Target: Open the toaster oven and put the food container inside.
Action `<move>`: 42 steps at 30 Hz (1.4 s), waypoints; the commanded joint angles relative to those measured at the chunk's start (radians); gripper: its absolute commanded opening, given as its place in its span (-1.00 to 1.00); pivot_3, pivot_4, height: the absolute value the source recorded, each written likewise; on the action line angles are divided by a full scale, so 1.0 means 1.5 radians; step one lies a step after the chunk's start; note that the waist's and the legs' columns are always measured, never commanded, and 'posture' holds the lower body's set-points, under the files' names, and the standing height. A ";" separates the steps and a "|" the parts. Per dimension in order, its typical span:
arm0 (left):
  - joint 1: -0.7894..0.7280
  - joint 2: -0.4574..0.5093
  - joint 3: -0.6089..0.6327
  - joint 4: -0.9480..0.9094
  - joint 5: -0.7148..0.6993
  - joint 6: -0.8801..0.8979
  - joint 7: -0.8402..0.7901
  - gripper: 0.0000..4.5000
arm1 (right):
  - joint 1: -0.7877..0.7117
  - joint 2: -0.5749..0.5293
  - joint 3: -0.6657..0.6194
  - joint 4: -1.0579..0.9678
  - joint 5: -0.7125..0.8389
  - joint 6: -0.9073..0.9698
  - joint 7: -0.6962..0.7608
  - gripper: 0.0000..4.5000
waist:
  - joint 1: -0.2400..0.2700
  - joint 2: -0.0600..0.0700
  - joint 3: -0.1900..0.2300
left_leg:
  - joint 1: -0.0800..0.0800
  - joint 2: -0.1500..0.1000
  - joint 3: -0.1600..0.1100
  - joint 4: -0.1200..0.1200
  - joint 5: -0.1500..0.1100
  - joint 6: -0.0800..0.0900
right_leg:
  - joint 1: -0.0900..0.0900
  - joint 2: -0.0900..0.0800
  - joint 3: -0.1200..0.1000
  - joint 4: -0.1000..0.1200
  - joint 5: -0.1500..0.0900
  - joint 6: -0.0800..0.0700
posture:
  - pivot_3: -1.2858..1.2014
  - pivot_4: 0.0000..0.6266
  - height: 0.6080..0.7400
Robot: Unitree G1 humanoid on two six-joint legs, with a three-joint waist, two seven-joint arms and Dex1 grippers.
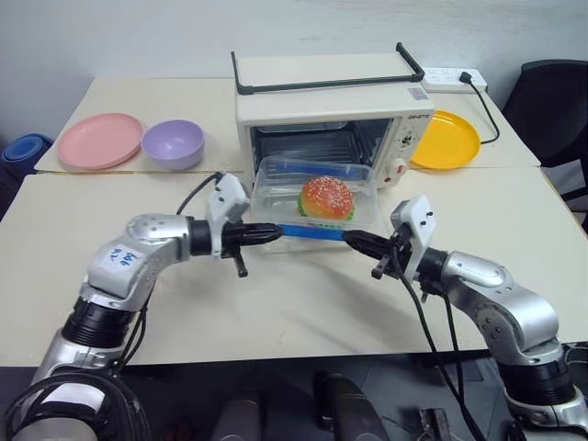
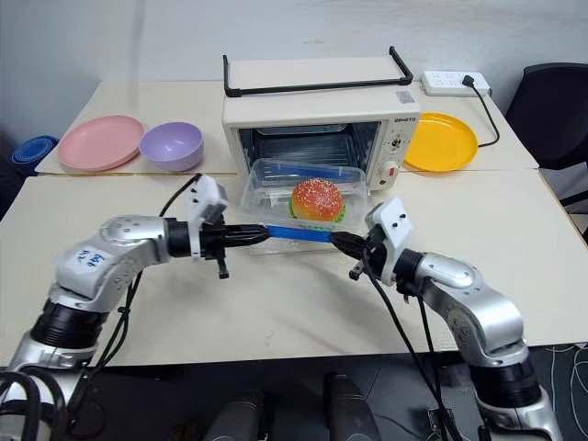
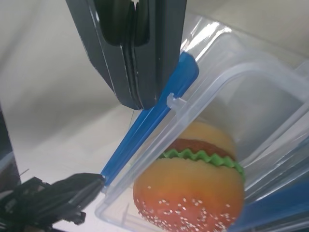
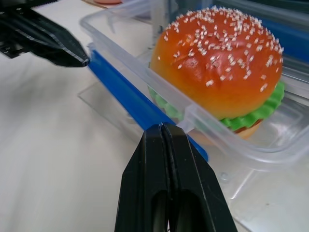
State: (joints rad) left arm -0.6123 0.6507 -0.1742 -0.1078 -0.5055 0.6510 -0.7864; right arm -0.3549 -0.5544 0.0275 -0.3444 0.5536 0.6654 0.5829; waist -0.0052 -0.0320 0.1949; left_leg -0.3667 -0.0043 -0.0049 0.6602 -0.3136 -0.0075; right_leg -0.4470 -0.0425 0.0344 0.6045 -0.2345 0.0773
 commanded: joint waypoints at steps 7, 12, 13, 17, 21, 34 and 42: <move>-0.136 -0.153 0.044 0.191 0.152 -0.100 0.192 -1.00 | -0.184 0.104 0.017 0.218 -0.155 -0.092 -0.112 -0.98 | 0.000 0.000 0.000 | -0.002 -0.001 0.000 0.003 0.001 0.001 | -0.001 0.000 -0.001 0.001 0.002 0.001 | 0.03 -0.52 1.00; -0.196 -0.213 0.082 0.270 0.169 -0.133 0.238 -1.00 | -0.273 0.160 0.000 0.376 -0.200 -0.170 -0.153 -0.98 | 0.000 0.000 0.000 | -0.002 -0.001 0.001 0.003 0.001 0.001 | -0.001 -0.001 -0.002 0.002 0.003 0.002 | 0.03 -0.52 1.00; -0.202 -0.219 0.086 0.279 0.170 -0.135 0.240 -1.00 | -0.285 0.166 -0.002 0.397 -0.205 -0.182 -0.156 -0.98 | 0.000 0.000 0.000 | -0.002 0.000 0.001 0.002 0.001 0.001 | -0.001 -0.001 -0.002 0.002 0.003 0.002 | 0.03 -0.52 1.00; -0.197 -0.206 0.109 0.236 0.146 -0.105 0.207 -1.00 | -0.293 0.171 -0.009 0.398 -0.203 -0.195 -0.137 -0.98 | -0.002 0.000 0.000 | -0.003 0.000 0.001 0.002 0.001 0.001 | -0.001 -0.002 -0.002 0.002 0.003 0.002 | 0.03 -0.52 1.00; -0.144 -0.108 0.171 0.072 0.023 0.019 0.087 -1.00 | -0.224 0.137 -0.037 0.226 -0.124 -0.103 -0.078 -0.98 | -0.015 0.000 0.000 | -0.009 0.000 0.003 0.002 0.001 0.000 | -0.009 -0.002 0.000 0.003 0.003 0.002 | 0.03 -0.52 1.00; 0.015 0.222 0.402 -0.052 -0.216 0.212 -0.152 0.34 | 0.112 0.044 -0.110 -0.139 0.071 0.149 -0.094 -1.00 | -0.018 0.001 0.000 | -0.001 0.000 0.003 0.002 0.000 0.000 | -0.003 -0.001 -0.001 0.002 0.002 0.000 | 0.03 -0.52 1.00; 0.088 0.278 0.412 -0.095 -0.222 0.179 -0.202 0.98 | 0.068 0.107 -0.057 0.061 -0.058 0.049 -0.152 -1.00 | -0.017 0.000 0.000 | 0.005 0.001 0.006 0.001 0.000 0.001 | 0.002 0.001 0.000 0.001 -0.001 -0.004 | 0.03 -0.52 1.00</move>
State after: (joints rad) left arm -0.4828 1.0447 0.4172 -0.2142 -0.8341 0.9487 -1.0807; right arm -0.2248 -0.4048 -0.0525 -0.2945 0.5025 0.7911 0.3733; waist -0.0311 -0.0316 0.1947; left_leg -0.3598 -0.0034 0.0040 0.6621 -0.3135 -0.0061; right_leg -0.4447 -0.0404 0.0341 0.6066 -0.2337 0.0748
